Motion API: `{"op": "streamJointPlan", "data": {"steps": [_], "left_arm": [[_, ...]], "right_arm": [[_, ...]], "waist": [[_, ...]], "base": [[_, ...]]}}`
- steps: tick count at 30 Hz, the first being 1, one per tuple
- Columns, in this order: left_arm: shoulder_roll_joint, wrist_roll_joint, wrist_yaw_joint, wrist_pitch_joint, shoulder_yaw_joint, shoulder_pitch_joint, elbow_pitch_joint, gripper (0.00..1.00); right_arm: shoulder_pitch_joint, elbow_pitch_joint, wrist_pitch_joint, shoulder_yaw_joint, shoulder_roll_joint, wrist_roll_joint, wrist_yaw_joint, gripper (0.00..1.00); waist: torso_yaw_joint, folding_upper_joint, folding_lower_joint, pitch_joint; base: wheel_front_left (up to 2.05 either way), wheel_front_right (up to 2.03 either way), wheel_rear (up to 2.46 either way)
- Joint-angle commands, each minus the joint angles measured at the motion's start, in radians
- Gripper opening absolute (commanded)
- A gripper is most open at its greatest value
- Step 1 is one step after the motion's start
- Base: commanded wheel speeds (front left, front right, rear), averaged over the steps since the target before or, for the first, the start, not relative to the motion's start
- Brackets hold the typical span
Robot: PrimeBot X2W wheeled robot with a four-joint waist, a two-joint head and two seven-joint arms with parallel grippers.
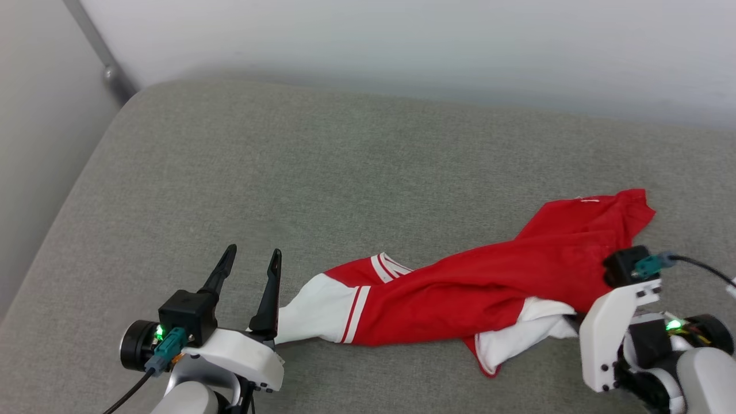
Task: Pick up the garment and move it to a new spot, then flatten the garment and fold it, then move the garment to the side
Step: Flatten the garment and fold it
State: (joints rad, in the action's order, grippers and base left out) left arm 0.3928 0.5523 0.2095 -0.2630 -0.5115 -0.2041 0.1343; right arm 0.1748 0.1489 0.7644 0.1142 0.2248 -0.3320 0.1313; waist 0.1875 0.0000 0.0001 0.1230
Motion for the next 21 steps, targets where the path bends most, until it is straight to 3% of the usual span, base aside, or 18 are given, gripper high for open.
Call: {"op": "streamJointPlan", "data": {"steps": [1, 6, 10, 15, 19, 20, 21], "left_arm": [[0.002, -0.004, -0.004, -0.002, 0.004, 0.012, 0.002, 1.00], [0.011, -0.006, 0.002, -0.002, 0.014, 0.032, 0.005, 1.00], [0.016, -0.007, 0.008, -0.001, 0.015, 0.036, -0.001, 1.00], [0.024, -0.008, 0.011, 0.003, 0.016, 0.030, -0.010, 1.00], [0.027, -0.005, 0.016, 0.008, 0.018, 0.026, -0.010, 1.00], [0.029, -0.003, 0.018, 0.007, 0.020, 0.027, -0.009, 1.00], [0.030, -0.001, 0.019, 0.007, 0.022, 0.029, -0.008, 1.00]], "right_arm": [[-0.021, -0.041, -0.003, -0.029, 0.011, 0.011, -0.001, 0.00], [-0.083, -0.174, 0.028, -0.177, 0.008, 0.061, -0.001, 0.00], [-0.128, -0.212, 0.053, -0.295, -0.012, 0.083, -0.001, 0.00], [-0.181, -0.156, 0.033, -0.491, -0.050, 0.106, -0.001, 0.00], [-0.184, -0.038, -0.062, -0.554, -0.071, 0.104, -0.001, 0.04], [-0.177, -0.011, -0.096, -0.555, -0.076, 0.099, -0.001, 0.49], [-0.169, 0.012, -0.135, -0.552, -0.074, 0.098, -0.001, 1.00]], "waist": [[-0.031, 0.0000, -0.0001, -0.022], [-0.085, 0.0000, -0.0001, -0.040], [-0.109, 0.0000, -0.0001, -0.037], [-0.129, 0.0000, -0.0001, -0.014], [-0.134, 0.0000, -0.0001, 0.008], [-0.136, 0.0000, -0.0001, 0.011], [-0.137, 0.0000, -0.0001, 0.014]], "base": [[0.00, 0.00, 0.00], [0.00, 0.00, 0.00], [0.00, 0.00, 0.00], [0.00, 0.00, 0.00], [0.00, 0.00, 0.00], [0.00, 0.00, 0.00], [0.00, 0.00, 0.00]]}}
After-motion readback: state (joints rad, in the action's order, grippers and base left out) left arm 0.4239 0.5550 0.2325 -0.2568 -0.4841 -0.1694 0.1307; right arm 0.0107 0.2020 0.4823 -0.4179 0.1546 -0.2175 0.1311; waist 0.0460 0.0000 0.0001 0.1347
